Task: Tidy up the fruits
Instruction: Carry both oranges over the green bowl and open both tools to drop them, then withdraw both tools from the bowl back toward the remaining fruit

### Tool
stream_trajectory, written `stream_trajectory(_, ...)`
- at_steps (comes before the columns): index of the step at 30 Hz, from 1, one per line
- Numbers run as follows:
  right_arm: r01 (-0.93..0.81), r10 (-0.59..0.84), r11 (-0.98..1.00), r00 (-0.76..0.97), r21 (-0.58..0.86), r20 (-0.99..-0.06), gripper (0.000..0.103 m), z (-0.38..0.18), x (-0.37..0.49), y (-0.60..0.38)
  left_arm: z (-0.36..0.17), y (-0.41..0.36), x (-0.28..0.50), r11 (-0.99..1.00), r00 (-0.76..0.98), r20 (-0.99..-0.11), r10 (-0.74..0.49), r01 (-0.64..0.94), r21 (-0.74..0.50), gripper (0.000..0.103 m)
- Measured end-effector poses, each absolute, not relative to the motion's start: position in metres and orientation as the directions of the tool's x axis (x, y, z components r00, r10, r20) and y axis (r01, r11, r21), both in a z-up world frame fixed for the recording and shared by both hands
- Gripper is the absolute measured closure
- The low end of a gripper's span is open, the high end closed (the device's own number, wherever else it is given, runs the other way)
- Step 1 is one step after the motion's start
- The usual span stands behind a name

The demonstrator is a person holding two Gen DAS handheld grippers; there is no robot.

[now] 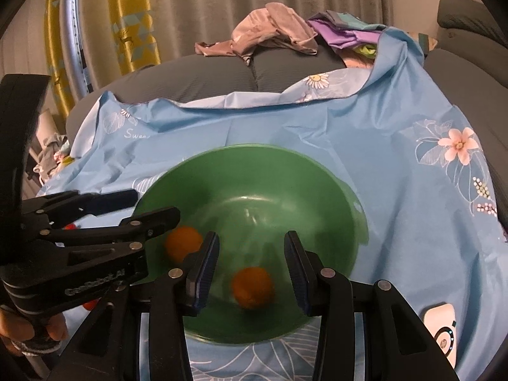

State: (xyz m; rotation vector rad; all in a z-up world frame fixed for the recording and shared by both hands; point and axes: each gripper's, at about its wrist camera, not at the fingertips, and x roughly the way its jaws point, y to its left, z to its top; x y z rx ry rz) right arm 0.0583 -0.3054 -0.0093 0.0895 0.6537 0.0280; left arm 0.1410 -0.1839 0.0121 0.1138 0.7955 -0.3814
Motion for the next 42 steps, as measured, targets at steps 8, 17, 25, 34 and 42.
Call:
stream_trajectory(8,0.038,0.043,0.99,0.84,0.138,-0.541,0.06,0.002,0.046,-0.321,0.028,-0.138,0.111,0.956,0.699,-0.671,-0.247,0.288,-0.051,0.015)
stream_trajectory(17,-0.158,0.263,0.953,0.858,0.26,-0.441,0.059,0.021,0.032,-0.293,-0.002,-0.029,0.053,0.995,0.67,-0.735,-0.101,0.066,-0.077,0.016)
stream_trajectory(25,-0.314,0.387,0.921,0.806,0.231,-0.447,0.058,0.022,0.019,-0.233,-0.012,0.035,0.006,0.995,0.655,-0.754,-0.049,-0.033,-0.094,0.016)
stream_trajectory(34,-0.356,0.373,0.922,0.717,0.152,-0.589,0.058,-0.023,0.013,-0.184,-0.033,0.061,-0.017,0.984,0.637,-0.764,-0.106,-0.041,-0.171,0.016)
stream_trajectory(42,-0.325,0.302,0.942,0.697,0.09,-0.651,0.058,-0.043,0.022,-0.171,-0.037,0.063,-0.02,0.984,0.657,-0.741,-0.135,-0.002,-0.18,0.016)
